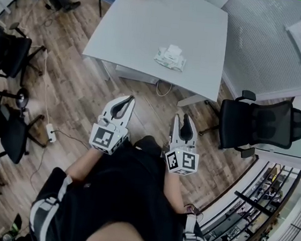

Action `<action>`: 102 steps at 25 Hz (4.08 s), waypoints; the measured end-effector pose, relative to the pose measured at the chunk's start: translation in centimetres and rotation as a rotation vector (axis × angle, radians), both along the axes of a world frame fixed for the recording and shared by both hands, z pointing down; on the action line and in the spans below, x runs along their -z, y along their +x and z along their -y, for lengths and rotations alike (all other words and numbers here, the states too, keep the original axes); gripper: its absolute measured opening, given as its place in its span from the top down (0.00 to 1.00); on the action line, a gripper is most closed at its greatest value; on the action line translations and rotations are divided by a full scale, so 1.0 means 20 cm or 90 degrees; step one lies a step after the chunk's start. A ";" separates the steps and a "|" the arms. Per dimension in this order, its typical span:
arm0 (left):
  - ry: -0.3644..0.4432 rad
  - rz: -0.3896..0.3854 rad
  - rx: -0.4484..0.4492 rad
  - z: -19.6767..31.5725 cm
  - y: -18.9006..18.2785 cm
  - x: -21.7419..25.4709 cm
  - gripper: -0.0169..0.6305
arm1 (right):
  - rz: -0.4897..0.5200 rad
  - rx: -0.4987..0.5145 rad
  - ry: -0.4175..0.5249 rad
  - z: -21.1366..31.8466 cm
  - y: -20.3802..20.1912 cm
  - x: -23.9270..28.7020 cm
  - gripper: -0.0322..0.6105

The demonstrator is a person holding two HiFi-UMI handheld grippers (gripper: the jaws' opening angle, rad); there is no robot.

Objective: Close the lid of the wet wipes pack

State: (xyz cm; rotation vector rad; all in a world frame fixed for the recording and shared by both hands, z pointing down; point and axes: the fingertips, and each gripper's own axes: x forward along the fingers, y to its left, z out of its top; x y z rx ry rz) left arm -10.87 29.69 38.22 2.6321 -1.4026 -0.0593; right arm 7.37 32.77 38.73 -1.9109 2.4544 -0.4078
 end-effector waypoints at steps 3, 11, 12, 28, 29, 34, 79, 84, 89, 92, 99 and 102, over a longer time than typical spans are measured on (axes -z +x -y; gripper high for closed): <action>-0.001 0.004 -0.004 0.05 -0.02 -0.02 0.92 | 0.001 -0.006 -0.003 0.05 -0.01 -0.01 0.71; -0.002 0.016 -0.003 0.38 0.00 -0.07 0.92 | 0.009 -0.004 0.000 0.41 0.01 -0.06 0.71; -0.001 0.019 -0.002 0.44 0.01 -0.07 0.92 | 0.009 -0.001 0.001 0.47 0.02 -0.07 0.71; -0.028 0.125 -0.024 1.36 0.34 -0.22 0.92 | 0.026 0.062 -0.010 1.46 0.25 -0.15 0.71; -0.028 0.138 -0.027 1.41 0.35 -0.24 0.92 | 0.025 0.065 -0.012 1.50 0.26 -0.16 0.71; -0.063 0.202 -0.079 1.60 0.43 -0.40 0.92 | 0.030 0.066 -0.029 1.68 0.30 -0.23 0.71; -0.260 0.700 -0.739 2.06 0.78 -2.09 0.71 | -0.374 0.521 -0.491 2.55 0.21 -1.77 0.73; -0.263 0.701 -0.743 2.06 0.76 -2.09 0.71 | -0.358 0.572 -0.502 2.51 0.16 -1.75 0.83; -0.268 0.706 -0.745 2.06 0.76 -2.09 0.71 | -0.329 0.625 -0.507 2.40 0.12 -1.68 0.85; -0.271 0.707 -0.742 2.06 0.76 -2.08 0.71 | -0.303 0.655 -0.519 2.31 0.09 -1.69 0.86; -0.272 0.712 -0.735 2.07 0.75 -2.09 0.71 | -0.287 0.691 -0.552 2.13 0.03 -1.77 0.83; -0.272 0.714 -0.732 2.07 0.75 -2.09 0.71 | -0.302 0.696 -0.563 2.10 0.01 -1.83 0.83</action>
